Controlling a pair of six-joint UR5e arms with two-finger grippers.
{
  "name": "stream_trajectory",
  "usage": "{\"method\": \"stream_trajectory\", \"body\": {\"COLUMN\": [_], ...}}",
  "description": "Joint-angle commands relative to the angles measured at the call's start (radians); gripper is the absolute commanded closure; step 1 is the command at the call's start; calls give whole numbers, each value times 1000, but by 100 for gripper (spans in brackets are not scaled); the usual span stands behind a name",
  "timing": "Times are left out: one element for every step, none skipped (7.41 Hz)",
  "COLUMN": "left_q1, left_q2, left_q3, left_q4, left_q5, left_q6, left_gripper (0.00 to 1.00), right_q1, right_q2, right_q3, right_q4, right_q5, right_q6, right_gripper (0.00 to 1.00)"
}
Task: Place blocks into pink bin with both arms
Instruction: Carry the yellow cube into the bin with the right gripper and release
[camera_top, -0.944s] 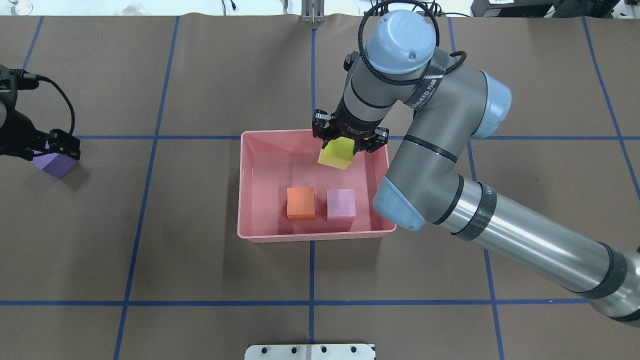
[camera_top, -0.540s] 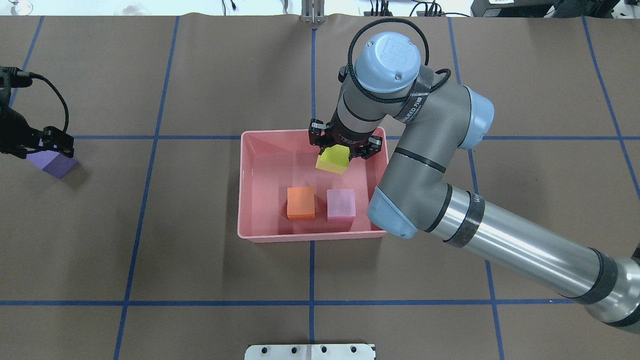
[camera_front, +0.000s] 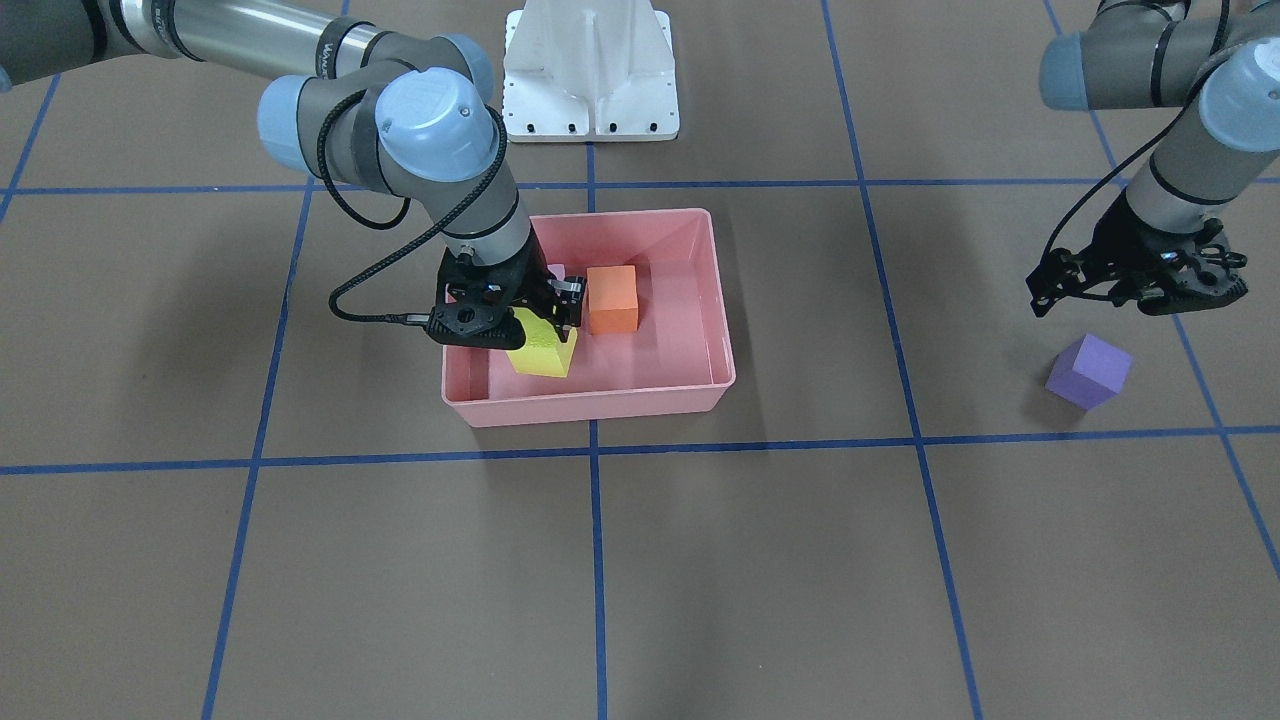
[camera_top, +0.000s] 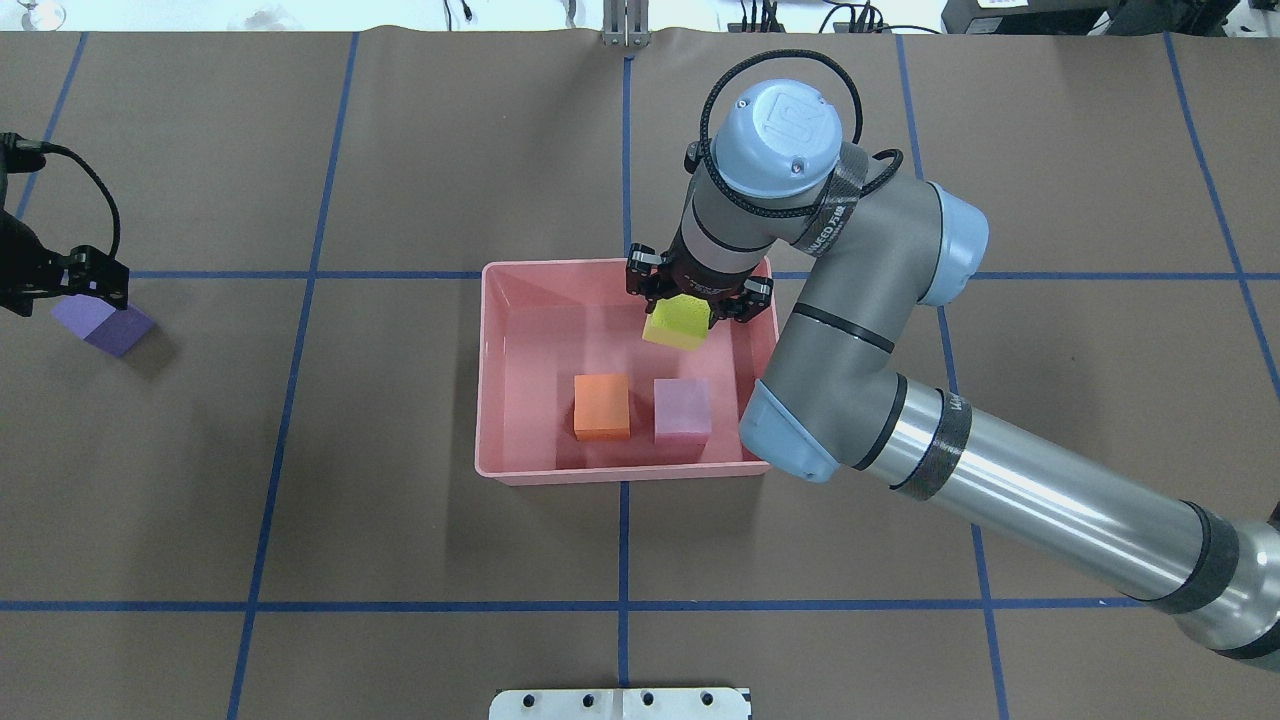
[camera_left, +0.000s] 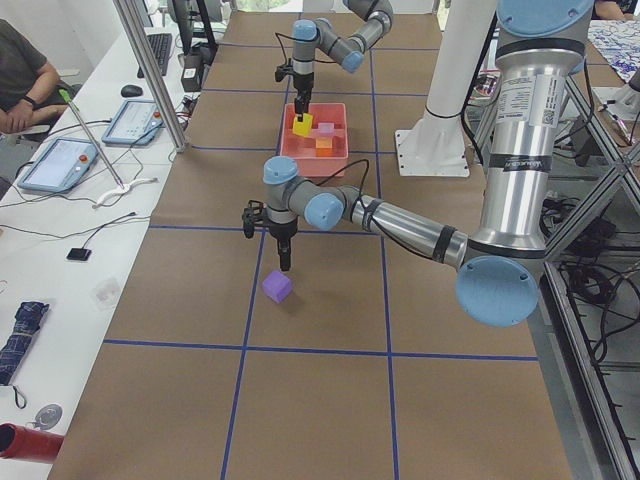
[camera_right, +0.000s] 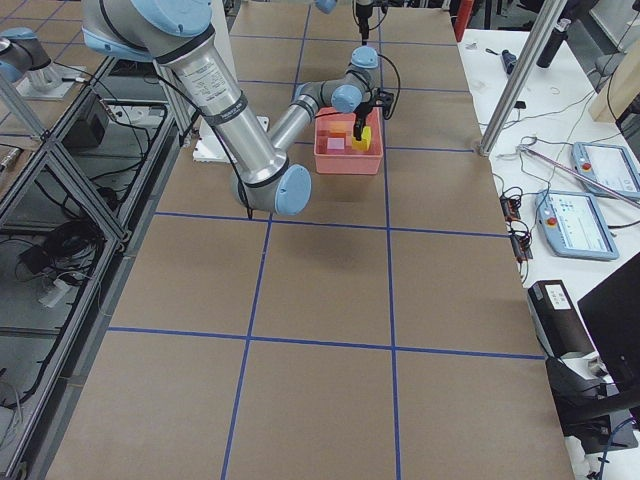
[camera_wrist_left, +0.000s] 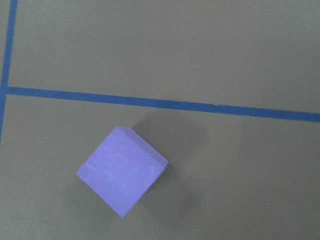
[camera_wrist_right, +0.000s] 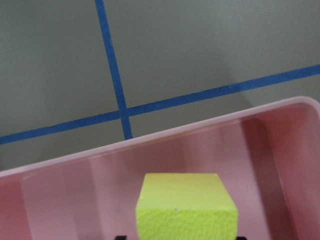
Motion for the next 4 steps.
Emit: {"method": "stream_trajectory", "body": {"left_q1": [-10, -10, -7, -10], "left_q2": [-48, -51, -53, -53], "left_q3": [97, 152, 208, 225], "left_q4": [-15, -104, -197, -212], "left_q5": [-2, -3, -3, -3], "left_q6": [-155, -270, -362, -381], "left_gripper": [0, 0, 0, 0], "right_q1": [5, 21, 29, 37], "right_q2": [-21, -72, -93, -94], "right_q3": [49, 113, 134, 137], "right_q4": [-3, -6, -6, -6], "right_q5": [-1, 4, 4, 5], "right_q6": [2, 0, -5, -5], "right_gripper": [0, 0, 0, 0]}}
